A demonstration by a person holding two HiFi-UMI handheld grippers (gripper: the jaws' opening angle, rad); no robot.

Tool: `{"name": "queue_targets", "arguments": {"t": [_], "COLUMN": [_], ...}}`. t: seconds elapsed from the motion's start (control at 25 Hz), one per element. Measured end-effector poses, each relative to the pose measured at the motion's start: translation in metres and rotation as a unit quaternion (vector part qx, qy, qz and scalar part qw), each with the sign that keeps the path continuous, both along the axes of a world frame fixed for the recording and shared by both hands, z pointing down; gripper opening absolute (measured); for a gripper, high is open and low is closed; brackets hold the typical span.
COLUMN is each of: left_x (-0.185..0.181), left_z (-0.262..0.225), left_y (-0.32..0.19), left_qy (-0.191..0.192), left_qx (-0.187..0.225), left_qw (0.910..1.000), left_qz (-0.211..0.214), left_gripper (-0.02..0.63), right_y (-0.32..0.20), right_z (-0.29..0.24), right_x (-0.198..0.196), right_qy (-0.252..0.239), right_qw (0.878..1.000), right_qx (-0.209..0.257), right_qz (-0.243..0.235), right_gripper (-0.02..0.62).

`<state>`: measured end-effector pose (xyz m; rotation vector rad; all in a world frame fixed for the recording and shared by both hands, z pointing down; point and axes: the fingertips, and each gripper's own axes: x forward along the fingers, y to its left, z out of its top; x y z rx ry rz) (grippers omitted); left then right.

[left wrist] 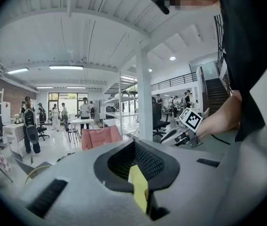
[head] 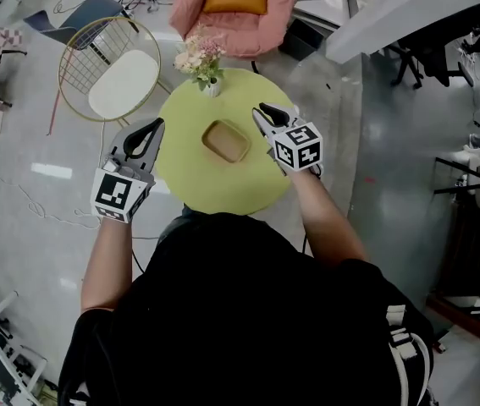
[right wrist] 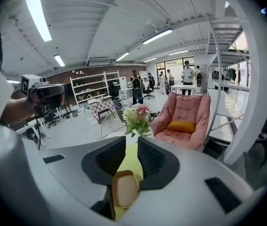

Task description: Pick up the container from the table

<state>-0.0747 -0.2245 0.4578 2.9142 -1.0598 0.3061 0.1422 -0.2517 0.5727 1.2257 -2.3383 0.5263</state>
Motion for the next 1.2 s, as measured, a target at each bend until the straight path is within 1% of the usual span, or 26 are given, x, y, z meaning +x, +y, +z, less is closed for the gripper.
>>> {"name": "queue_targets", "arguments": {"t": [0.16,0.2,0.24,0.48,0.64,0.72,0.88,1.2], "left_x": [-0.001,-0.002,-0.002,-0.007,-0.01,-0.012,-0.012,-0.014], "left_z": [0.01,0.013,0.015,0.026,0.033,0.037,0.046,0.057], "left_y": [0.002,0.003,0.003,0.007,0.009,0.008,0.014,0.023], "left_qy": [-0.003,-0.004,-0.006,-0.007,-0.006,-0.006,-0.005,-0.01], "left_qx": [-0.015,-0.017,-0.02,-0.028,-0.037,-0.042,-0.049,-0.066], "left_qw": [0.9999,0.9998,0.9998,0.9996,0.9993,0.9991,0.9988,0.9978], "left_qz": [-0.001,-0.002,-0.002,-0.003,-0.005,-0.007,-0.007,-0.001], "left_gripper": [0.015,0.015,0.015,0.015,0.015,0.015,0.015,0.015], "right_y": [0.009,0.011,0.013,0.023,0.032,0.037,0.052,0.075], "right_z": [0.016,0.021,0.027,0.057,0.071,0.08,0.105,0.141], "right_x": [-0.007,-0.009,-0.01,-0.019,-0.03,-0.036,-0.046,-0.054], "right_qy": [0.005,0.008,0.009,0.016,0.013,0.023,0.069,0.085], "right_qw": [1.0,1.0,1.0,0.998,0.997,0.995,0.989,0.981], "right_qx": [-0.015,-0.02,-0.024,-0.049,-0.064,-0.07,-0.077,-0.114], "right_qz": [-0.01,-0.012,-0.014,-0.029,-0.048,-0.062,-0.101,-0.135], "right_gripper": [0.072,0.076,0.094,0.094,0.094,0.095,0.095,0.095]}}
